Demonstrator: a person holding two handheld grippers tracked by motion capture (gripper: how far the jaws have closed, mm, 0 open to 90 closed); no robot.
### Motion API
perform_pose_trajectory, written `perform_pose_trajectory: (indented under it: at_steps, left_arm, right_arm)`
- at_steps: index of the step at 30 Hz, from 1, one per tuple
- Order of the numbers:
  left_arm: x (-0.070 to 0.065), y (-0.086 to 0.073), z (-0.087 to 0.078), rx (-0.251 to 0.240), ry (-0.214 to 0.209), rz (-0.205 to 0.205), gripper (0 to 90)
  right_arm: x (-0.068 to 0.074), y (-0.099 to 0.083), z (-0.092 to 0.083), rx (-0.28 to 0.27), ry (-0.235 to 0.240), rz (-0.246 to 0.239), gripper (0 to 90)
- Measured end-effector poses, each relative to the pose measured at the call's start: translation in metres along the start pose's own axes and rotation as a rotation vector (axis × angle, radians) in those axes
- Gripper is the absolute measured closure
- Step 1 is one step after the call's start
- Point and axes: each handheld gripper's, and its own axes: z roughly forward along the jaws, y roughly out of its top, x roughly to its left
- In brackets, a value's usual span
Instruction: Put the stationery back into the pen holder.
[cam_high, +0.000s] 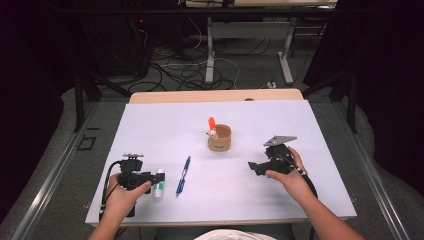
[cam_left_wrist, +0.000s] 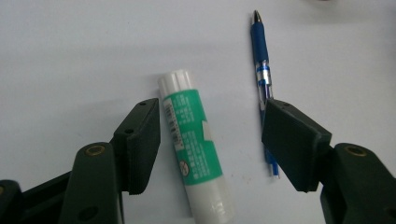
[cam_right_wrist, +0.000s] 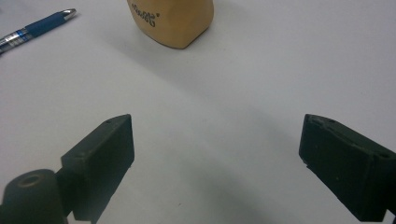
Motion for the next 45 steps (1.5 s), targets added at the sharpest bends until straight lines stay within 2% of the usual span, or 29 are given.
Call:
perform_pose_trajectory:
  at_steps: [3,6,11,17,25,26,31,32,45]
  left_arm:
    - [0.001,-0.005,-0.002,0.026,-0.008,-0.014,37.8]
    - [0.002,-0.011,-0.002,0.025,0.005,-0.039,39.1]
    - [0.001,-0.019,-0.002,0.062,0.010,-0.044,41.8]
    - [0.000,-0.022,0.002,0.057,0.018,-0.073,43.8]
    - [0.004,-0.025,0.008,0.095,-0.015,-0.136,46.0]
    - [0.005,-0.026,0.008,0.106,-0.013,-0.128,46.4]
    - [0.005,-0.027,0.011,0.120,-0.017,-0.148,49.2]
    - [0.005,-0.027,0.011,0.125,-0.028,-0.155,49.8]
    - [0.003,-0.028,0.011,0.140,-0.010,-0.153,54.0]
  right_arm:
    - [0.000,0.000,0.000,-0.001,0.000,-0.002,10.0]
    - [0.001,0.000,0.000,0.002,0.000,-0.006,10.0]
    - [0.001,0.000,0.000,0.001,0.001,-0.006,10.0]
    - [0.001,0.000,0.000,-0.001,0.002,-0.006,10.0]
    - [0.002,-0.001,0.000,0.008,0.004,-0.008,10.0]
    - [0.002,-0.001,0.000,0.008,0.004,-0.009,10.0]
    - [0.001,-0.002,0.001,0.008,0.006,-0.013,10.0]
    - [0.001,-0.002,0.001,0.008,0.006,-0.013,10.0]
    - [0.001,-0.002,0.003,0.012,0.008,-0.015,10.1]
